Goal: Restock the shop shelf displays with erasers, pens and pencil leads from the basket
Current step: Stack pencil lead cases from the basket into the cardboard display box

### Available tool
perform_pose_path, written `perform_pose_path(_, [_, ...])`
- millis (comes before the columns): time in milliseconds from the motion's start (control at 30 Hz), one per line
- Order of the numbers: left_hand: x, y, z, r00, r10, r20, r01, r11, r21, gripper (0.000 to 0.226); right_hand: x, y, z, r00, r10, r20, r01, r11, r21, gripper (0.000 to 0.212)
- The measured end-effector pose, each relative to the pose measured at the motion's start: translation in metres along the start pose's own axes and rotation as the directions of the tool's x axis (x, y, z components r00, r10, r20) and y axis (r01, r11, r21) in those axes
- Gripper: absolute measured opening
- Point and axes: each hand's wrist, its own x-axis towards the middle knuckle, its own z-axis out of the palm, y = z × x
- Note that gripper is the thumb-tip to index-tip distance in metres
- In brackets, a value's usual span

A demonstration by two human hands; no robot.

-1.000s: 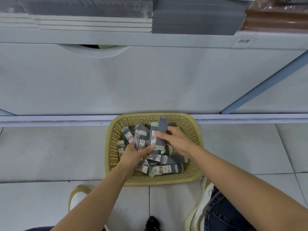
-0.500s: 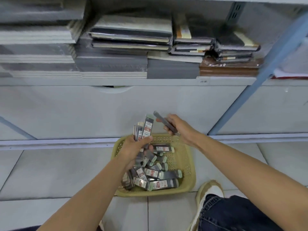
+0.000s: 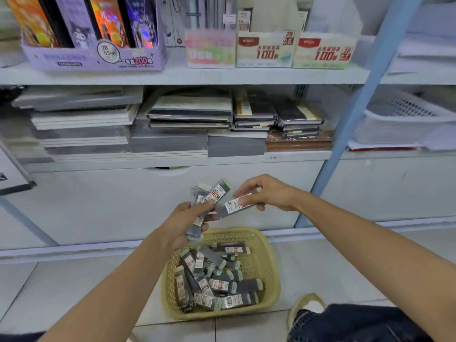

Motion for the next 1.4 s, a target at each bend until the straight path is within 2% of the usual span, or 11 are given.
perform_pose_path(100, [-0.007,0.007,0.012,0.998,0.052,0.021,-0.054,0.995,0.088,0.029,0.001,-0.010,0.002,0.988,-0.041,-0.148,0.046,0.998,0.030,0.020])
perform_pose_path(233, [-0.011,0.017,0.024,0.992,0.125,0.002,-0.124,0.982,0.145,0.025,-0.001,-0.021,-0.001,0.970,-0.115,-0.213,0.165,0.958,0.233,0.021])
perform_pose_path(400, [-0.009,0.039,0.037,0.976,0.220,-0.004,-0.219,0.974,0.049,0.038,0.000,-0.045,-0.009,0.916,-0.162,-0.367,0.287,0.903,0.318,0.020])
perform_pose_path(500, [-0.007,0.057,0.047,0.974,0.221,0.054,-0.222,0.975,0.018,0.043,0.001,-0.064,-0.020,0.925,-0.152,-0.348,0.283,0.888,0.362,0.022])
perform_pose_path(567, [-0.005,0.070,0.053,0.972,0.223,0.080,-0.224,0.974,0.016,0.046,0.002,-0.078,-0.030,0.940,-0.165,-0.297,0.264,0.905,0.334,0.023])
perform_pose_path(667, [-0.003,0.096,0.062,0.969,0.234,0.078,-0.237,0.971,0.036,0.054,0.006,-0.102,-0.046,0.935,-0.197,-0.294,0.253,0.953,0.167,0.025])
perform_pose_path(733, [-0.003,0.115,0.069,0.964,0.254,0.078,-0.259,0.964,0.062,0.058,0.008,-0.119,-0.058,0.912,-0.243,-0.330,0.296,0.948,0.118,0.023])
perform_pose_path(967, [0.000,0.173,0.097,0.909,0.396,0.127,-0.408,0.910,0.080,0.053,0.001,-0.167,-0.088,0.801,-0.402,-0.444,0.523,0.830,0.192,0.018])
perform_pose_path(1233, [0.005,0.231,0.134,0.865,0.474,0.163,-0.486,0.873,0.043,0.048,-0.025,-0.222,-0.137,0.714,-0.513,-0.476,0.548,0.833,-0.075,0.021])
perform_pose_path(1300, [0.007,0.246,0.144,0.846,0.499,0.188,-0.516,0.855,0.055,0.037,-0.029,-0.235,-0.157,0.672,-0.527,-0.520,0.552,0.825,-0.122,0.020])
perform_pose_path(1400, [0.011,0.267,0.155,0.827,0.523,0.208,-0.544,0.837,0.061,0.026,-0.035,-0.252,-0.191,0.557,-0.539,-0.632,0.583,0.795,-0.165,0.019])
